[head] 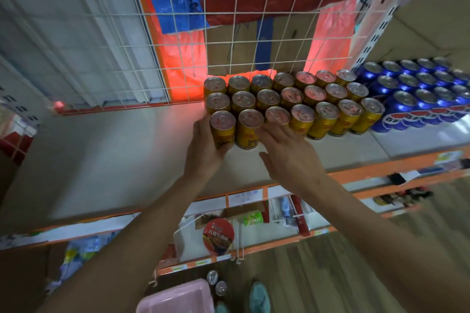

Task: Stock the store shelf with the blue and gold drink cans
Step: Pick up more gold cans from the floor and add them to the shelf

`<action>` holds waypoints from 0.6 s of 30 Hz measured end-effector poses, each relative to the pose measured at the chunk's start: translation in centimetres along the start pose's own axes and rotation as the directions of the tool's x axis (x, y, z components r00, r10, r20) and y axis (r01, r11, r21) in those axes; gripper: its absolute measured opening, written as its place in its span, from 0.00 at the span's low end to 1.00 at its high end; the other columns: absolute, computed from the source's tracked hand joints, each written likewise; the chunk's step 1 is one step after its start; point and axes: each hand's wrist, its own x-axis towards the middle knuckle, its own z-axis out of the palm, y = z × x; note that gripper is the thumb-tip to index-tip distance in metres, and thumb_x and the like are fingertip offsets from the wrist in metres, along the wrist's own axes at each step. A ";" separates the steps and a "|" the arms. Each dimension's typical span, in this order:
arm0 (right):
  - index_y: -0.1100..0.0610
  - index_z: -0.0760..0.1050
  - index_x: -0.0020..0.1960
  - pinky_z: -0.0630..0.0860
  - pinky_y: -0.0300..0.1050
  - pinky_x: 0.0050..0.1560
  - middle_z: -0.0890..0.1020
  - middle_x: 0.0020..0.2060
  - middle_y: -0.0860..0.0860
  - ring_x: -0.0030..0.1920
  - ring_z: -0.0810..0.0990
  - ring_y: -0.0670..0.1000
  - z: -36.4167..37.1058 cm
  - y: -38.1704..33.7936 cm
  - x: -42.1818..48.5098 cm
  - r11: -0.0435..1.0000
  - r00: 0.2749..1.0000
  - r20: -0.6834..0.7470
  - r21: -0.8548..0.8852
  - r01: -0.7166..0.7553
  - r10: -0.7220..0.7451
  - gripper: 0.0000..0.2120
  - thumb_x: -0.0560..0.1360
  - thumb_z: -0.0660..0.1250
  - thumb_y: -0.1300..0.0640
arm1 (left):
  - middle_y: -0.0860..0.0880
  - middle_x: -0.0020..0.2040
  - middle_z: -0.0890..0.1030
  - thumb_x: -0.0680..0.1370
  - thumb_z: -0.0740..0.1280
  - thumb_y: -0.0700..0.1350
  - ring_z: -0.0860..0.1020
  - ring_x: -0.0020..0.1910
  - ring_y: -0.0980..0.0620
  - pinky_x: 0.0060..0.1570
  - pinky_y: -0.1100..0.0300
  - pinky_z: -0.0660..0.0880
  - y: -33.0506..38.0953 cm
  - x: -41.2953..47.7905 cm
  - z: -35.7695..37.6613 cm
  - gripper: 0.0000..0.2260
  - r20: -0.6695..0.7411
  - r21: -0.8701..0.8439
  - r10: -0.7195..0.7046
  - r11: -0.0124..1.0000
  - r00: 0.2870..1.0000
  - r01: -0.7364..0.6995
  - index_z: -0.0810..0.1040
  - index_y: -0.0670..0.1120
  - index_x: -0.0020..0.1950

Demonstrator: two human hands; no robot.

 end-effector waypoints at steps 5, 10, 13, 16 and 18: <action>0.58 0.74 0.69 0.75 0.54 0.64 0.79 0.65 0.55 0.64 0.77 0.59 0.6 -0.3 -3.0 0.999 0.997 0.063 0.021 -0.033 0.032 0.30 0.70 0.76 0.55 | 0.44 0.69 0.72 0.72 0.77 0.49 0.72 0.67 0.43 0.61 0.44 0.76 0.9 -0.3 -0.7 0.38 0.017 0.007 0.010 1.000 1.000 -0.010 0.61 0.50 0.77; 0.60 0.74 0.69 0.74 0.57 0.64 0.79 0.65 0.58 0.63 0.78 0.61 1.2 -0.1 -4.8 0.998 0.996 0.078 0.042 -0.046 0.042 0.30 0.69 0.77 0.56 | 0.40 0.71 0.68 0.76 0.73 0.52 0.70 0.68 0.38 0.58 0.44 0.75 1.7 -3.4 -1.9 0.41 0.067 0.183 -0.032 0.983 0.997 0.019 0.52 0.47 0.81; 0.60 0.73 0.70 0.73 0.57 0.66 0.78 0.66 0.58 0.65 0.77 0.61 1.2 -0.2 -6.3 0.996 0.995 0.093 0.079 -0.048 0.041 0.30 0.70 0.76 0.57 | 0.41 0.72 0.67 0.78 0.71 0.50 0.71 0.67 0.39 0.56 0.46 0.75 2.7 -7.8 -2.6 0.37 0.118 0.300 0.004 0.953 0.993 -0.039 0.54 0.46 0.81; 0.59 0.71 0.72 0.71 0.56 0.68 0.76 0.68 0.57 0.67 0.75 0.60 1.3 -0.4 -8.6 0.991 0.993 0.116 0.127 -0.050 0.035 0.30 0.72 0.75 0.56 | 0.43 0.73 0.69 0.79 0.69 0.51 0.71 0.69 0.42 0.64 0.48 0.73 4.5 -13.3 -2.5 0.34 0.139 0.355 0.069 0.928 0.988 -0.115 0.58 0.45 0.81; 0.58 0.71 0.72 0.72 0.56 0.67 0.76 0.68 0.57 0.67 0.75 0.60 1.7 -0.6 -10.8 0.989 0.989 0.150 0.145 -0.037 0.014 0.29 0.73 0.74 0.56 | 0.42 0.73 0.70 0.80 0.68 0.50 0.70 0.70 0.43 0.68 0.48 0.71 5.5 -17.3 -1.9 0.31 0.142 0.353 0.116 0.922 0.983 -0.159 0.61 0.44 0.80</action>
